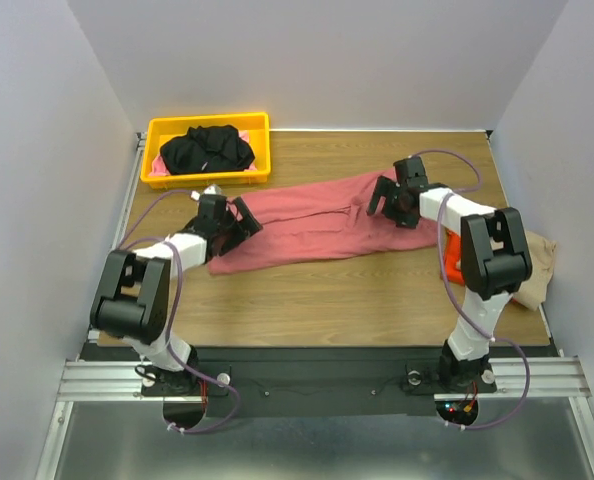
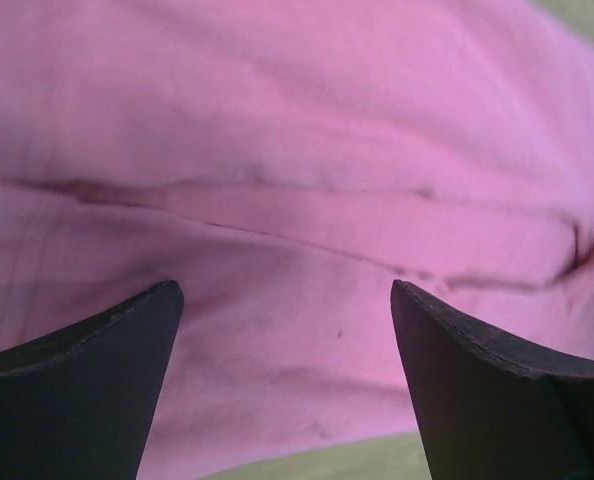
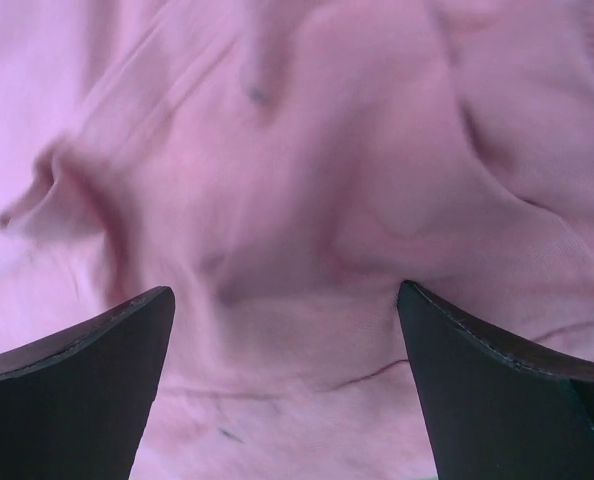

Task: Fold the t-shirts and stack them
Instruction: Fold the tshirt

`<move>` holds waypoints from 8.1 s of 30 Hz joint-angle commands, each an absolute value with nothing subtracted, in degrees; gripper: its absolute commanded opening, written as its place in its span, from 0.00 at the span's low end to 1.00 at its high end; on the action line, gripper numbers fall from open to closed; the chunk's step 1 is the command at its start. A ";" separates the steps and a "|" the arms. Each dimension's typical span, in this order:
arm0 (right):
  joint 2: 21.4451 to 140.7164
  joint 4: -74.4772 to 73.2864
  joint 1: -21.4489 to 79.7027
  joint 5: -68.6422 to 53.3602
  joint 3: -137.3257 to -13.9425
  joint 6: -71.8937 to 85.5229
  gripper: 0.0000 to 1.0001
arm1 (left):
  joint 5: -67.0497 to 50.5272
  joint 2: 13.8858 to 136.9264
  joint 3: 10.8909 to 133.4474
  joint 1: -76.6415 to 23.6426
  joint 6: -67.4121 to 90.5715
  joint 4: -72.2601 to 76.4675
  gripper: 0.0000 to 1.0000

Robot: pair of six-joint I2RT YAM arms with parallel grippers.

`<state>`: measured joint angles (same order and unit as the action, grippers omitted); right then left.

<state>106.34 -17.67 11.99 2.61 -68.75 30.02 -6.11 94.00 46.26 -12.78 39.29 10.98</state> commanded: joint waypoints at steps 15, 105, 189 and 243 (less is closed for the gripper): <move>144.04 -17.84 9.05 -16.69 -113.44 15.12 1.00 | -13.10 84.82 28.56 -44.20 57.21 9.32 0.98; 87.36 -29.53 56.10 27.59 -63.45 26.90 0.00 | -5.71 68.01 43.67 -22.15 46.15 4.29 0.00; 98.45 -24.17 48.14 12.14 -58.55 22.23 0.00 | -7.91 96.35 48.01 -21.01 39.28 9.84 0.00; 111.35 -28.65 15.82 14.75 -87.62 19.42 0.82 | -2.63 131.38 117.93 -27.25 36.65 -1.91 0.61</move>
<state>109.14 -30.20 17.10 13.85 -82.89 20.67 -2.26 129.84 109.01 -27.79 39.09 -0.71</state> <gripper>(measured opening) 0.365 0.259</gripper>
